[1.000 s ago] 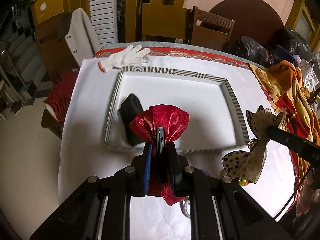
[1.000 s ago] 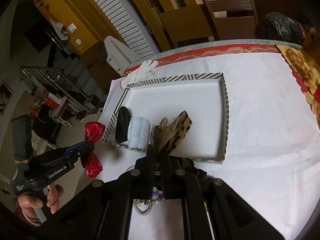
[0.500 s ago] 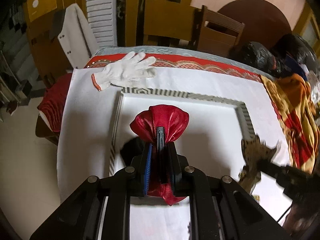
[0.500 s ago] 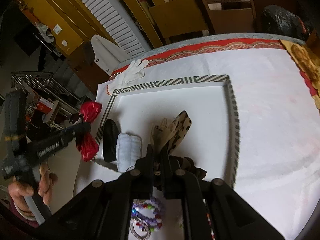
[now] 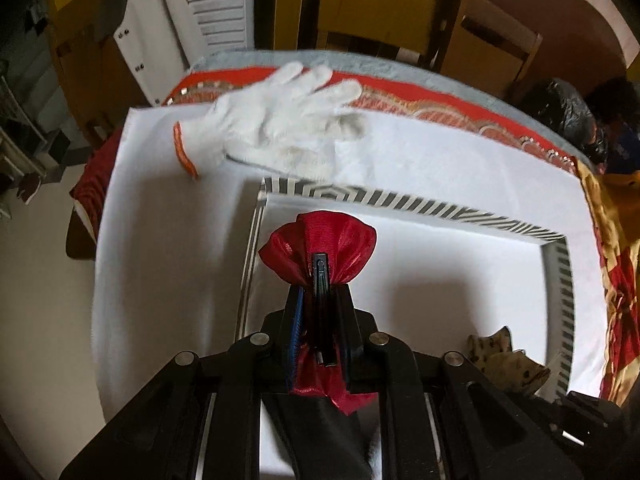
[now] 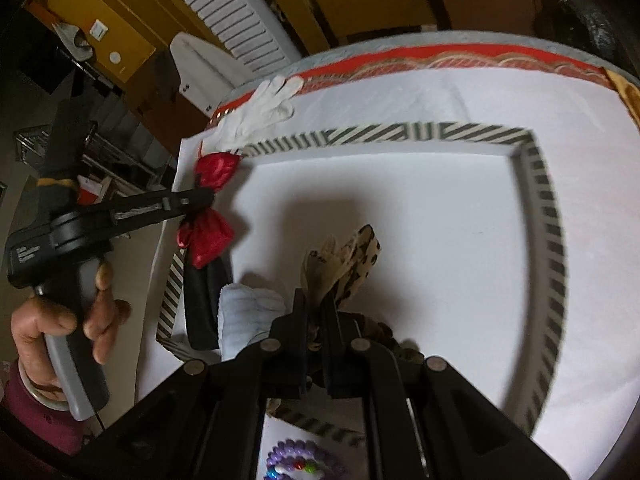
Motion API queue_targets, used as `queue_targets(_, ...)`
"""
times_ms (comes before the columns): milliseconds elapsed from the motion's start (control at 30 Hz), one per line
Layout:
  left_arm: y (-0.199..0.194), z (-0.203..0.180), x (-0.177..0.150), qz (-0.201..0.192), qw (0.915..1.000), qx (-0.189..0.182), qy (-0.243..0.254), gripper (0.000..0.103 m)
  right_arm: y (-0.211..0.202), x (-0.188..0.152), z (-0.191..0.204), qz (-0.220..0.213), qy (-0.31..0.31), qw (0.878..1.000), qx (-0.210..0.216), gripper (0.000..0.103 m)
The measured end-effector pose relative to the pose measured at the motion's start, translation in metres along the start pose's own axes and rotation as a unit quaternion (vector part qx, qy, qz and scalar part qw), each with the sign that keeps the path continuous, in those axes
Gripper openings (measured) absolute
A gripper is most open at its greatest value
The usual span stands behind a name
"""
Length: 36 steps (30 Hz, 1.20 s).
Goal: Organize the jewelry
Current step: 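Lower both bows into the striped tray and open both grippers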
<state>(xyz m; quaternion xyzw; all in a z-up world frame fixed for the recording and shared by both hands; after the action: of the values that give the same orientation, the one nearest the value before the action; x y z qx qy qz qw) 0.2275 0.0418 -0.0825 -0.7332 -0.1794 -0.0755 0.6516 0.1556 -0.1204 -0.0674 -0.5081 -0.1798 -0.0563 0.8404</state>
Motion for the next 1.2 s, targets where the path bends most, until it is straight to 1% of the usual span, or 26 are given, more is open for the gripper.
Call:
queue_targets(100,0.008,0.001,-0.003,0.008,1.0,0.002,-0.004,0.007,0.015,0.0,0.005,0.016,-0.01,1.0,-0.001,0.007)
queue_targets(133,0.009,0.001,-0.004,0.008,0.9999,0.0,-0.006,0.008,0.019,-0.001,0.004,0.02,-0.012,1.0,-0.002,0.013)
queue_targets(200,0.009,-0.001,-0.003,0.007,1.0,-0.004,-0.005,0.01,0.024,-0.003,0.003,0.031,-0.006,0.999,-0.006,0.023)
queue_targets(233,0.008,-0.001,-0.004,0.004,1.0,-0.003,-0.006,0.013,0.024,-0.004,0.003,0.036,-0.002,0.999,-0.006,0.033)
queue_targets(267,0.007,0.0,-0.003,0.001,1.0,-0.003,-0.006,0.015,0.023,-0.004,0.004,0.034,0.0,0.999,-0.001,0.037)
queue_targets(300,0.005,0.0,-0.004,-0.002,1.0,-0.004,-0.007,0.016,0.02,-0.004,0.005,0.028,-0.001,1.0,0.002,0.037)
queue_targets(367,0.002,0.001,-0.004,-0.006,0.9999,-0.002,-0.008,0.023,0.011,-0.005,0.008,0.014,-0.012,1.0,0.002,0.039)
queue_targets(433,-0.001,0.003,-0.003,-0.011,0.9999,0.001,-0.01,0.024,0.006,-0.005,0.01,0.006,-0.019,1.0,-0.002,0.042)
queue_targets(533,-0.008,0.004,-0.003,-0.019,0.9997,0.006,-0.011,0.024,-0.003,-0.006,0.013,-0.002,-0.02,1.0,-0.002,0.05)
queue_targets(700,-0.026,0.0,-0.004,-0.035,0.9993,0.013,0.001,0.024,-0.013,-0.014,0.01,-0.005,-0.004,1.0,0.001,0.052)
queue_targets(933,-0.048,-0.005,-0.01,-0.053,0.9985,0.013,0.001,0.024,-0.031,-0.019,0.01,-0.024,-0.005,1.0,-0.006,0.053)
queue_targets(1100,-0.059,-0.009,-0.022,-0.056,0.9984,0.009,0.002,0.024,-0.045,-0.026,0.009,-0.035,-0.013,0.999,-0.024,0.057)
queue_targets(1200,-0.068,-0.013,-0.035,-0.061,0.998,0.016,0.005,0.024,-0.055,-0.031,0.005,-0.042,-0.017,0.998,-0.037,0.058)
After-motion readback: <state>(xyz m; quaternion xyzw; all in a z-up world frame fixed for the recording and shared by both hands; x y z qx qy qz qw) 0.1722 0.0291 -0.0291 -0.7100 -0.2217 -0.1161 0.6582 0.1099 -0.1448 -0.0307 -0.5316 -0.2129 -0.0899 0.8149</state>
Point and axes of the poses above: each gripper's, at about its wrist camera, not at the fingertips, and y roughly the way its jaws point, z to its left, x to its top, the point moved 6 cm from there along y, roughly the way its jaws point
